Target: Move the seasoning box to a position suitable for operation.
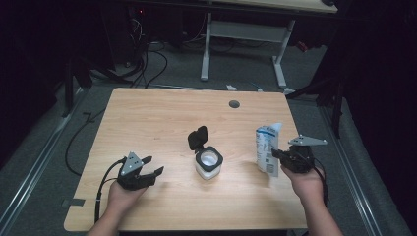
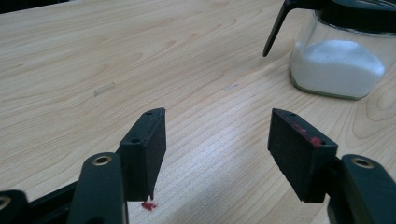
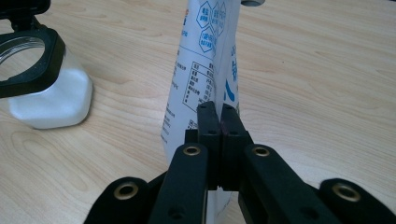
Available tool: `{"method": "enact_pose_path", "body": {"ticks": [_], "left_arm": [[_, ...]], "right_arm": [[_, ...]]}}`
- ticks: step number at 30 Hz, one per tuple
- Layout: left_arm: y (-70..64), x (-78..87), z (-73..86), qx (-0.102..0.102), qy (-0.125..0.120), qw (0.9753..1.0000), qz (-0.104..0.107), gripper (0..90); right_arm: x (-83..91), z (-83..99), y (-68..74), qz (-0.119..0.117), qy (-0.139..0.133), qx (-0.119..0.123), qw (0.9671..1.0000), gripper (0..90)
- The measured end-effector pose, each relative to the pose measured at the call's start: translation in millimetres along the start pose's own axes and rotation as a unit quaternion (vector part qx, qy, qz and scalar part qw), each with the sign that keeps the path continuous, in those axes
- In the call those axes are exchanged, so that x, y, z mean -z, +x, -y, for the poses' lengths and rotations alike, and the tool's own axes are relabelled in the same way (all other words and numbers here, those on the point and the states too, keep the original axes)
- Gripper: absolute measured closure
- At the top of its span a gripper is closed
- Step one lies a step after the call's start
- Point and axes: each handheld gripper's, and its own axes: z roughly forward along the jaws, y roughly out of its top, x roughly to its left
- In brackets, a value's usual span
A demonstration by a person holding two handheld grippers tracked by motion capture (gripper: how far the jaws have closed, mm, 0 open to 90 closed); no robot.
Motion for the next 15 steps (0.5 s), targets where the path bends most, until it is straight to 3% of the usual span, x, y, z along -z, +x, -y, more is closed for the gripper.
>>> {"method": "enact_pose_path", "body": {"ticks": [15], "left_arm": [[0.9,0.8,1.3,0.001,0.002,0.9999,-0.010,37.0]], "right_arm": [[-4.9,22.1,9.3,0.003,-0.079,0.000,0.9969,89.9]]}}
